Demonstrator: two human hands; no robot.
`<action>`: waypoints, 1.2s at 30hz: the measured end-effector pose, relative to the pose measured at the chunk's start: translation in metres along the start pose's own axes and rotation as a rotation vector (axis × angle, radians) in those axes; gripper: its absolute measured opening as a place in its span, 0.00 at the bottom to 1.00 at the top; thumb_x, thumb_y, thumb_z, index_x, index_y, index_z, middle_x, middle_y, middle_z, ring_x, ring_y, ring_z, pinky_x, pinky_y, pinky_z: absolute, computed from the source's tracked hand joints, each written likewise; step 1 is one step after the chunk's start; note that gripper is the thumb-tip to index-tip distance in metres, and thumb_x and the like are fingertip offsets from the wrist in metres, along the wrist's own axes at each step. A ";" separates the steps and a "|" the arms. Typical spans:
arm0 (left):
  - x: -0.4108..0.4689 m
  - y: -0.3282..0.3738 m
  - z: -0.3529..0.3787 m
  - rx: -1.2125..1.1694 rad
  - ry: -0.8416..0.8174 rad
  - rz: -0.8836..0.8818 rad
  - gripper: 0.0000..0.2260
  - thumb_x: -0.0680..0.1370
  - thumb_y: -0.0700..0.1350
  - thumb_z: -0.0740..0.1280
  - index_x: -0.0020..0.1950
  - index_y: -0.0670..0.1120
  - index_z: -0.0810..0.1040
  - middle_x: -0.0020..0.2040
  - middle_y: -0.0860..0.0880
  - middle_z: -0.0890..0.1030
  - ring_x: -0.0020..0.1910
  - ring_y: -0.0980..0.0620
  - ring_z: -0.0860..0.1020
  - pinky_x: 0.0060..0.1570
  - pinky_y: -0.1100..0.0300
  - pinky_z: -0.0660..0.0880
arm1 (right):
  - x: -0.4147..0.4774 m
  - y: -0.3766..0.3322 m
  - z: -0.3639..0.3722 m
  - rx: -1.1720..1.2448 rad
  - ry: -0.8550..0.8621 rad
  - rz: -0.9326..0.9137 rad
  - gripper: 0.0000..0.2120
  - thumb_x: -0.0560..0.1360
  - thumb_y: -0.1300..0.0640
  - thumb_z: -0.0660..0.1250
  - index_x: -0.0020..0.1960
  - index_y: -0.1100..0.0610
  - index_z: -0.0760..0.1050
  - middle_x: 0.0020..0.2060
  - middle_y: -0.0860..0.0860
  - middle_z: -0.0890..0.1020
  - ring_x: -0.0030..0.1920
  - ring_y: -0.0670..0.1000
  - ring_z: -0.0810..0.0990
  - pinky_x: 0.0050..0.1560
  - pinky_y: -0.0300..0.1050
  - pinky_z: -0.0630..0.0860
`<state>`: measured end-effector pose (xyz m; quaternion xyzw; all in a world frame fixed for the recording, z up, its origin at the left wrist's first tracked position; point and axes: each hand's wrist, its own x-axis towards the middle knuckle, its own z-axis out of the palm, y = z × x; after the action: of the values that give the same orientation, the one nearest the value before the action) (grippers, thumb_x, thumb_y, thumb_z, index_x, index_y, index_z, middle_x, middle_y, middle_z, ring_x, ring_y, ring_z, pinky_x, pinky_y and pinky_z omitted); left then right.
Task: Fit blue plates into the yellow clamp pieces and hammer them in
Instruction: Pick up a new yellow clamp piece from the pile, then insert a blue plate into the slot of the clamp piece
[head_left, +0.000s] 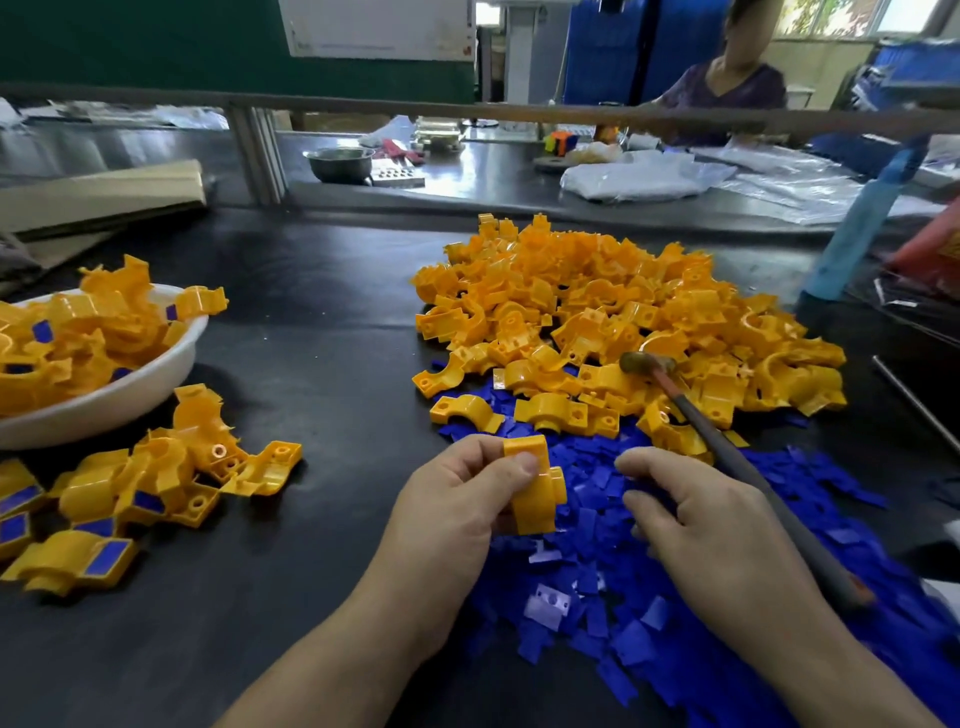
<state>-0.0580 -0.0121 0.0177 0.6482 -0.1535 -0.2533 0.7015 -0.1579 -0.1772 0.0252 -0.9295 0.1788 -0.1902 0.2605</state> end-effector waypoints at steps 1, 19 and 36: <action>0.000 0.000 0.000 -0.003 -0.003 -0.002 0.11 0.66 0.59 0.71 0.44 0.57 0.84 0.48 0.49 0.86 0.49 0.47 0.84 0.42 0.61 0.80 | 0.000 0.000 0.000 0.008 -0.003 0.007 0.14 0.76 0.57 0.66 0.58 0.43 0.76 0.42 0.32 0.75 0.43 0.34 0.77 0.40 0.26 0.75; -0.009 0.004 0.004 0.021 -0.118 -0.020 0.16 0.64 0.56 0.76 0.50 0.55 0.83 0.43 0.49 0.86 0.39 0.56 0.85 0.34 0.70 0.76 | -0.011 -0.029 -0.009 0.500 -0.024 -0.041 0.05 0.68 0.44 0.63 0.43 0.41 0.74 0.33 0.49 0.81 0.26 0.46 0.79 0.27 0.36 0.76; -0.011 0.005 0.006 0.034 -0.178 -0.005 0.11 0.69 0.56 0.73 0.49 0.55 0.85 0.41 0.51 0.86 0.38 0.57 0.83 0.37 0.67 0.77 | -0.015 -0.033 -0.009 0.468 -0.023 -0.117 0.08 0.69 0.45 0.64 0.45 0.41 0.79 0.40 0.40 0.81 0.41 0.43 0.80 0.35 0.30 0.75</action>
<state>-0.0696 -0.0105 0.0249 0.6352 -0.2179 -0.3090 0.6734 -0.1672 -0.1480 0.0468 -0.8547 0.0727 -0.2306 0.4594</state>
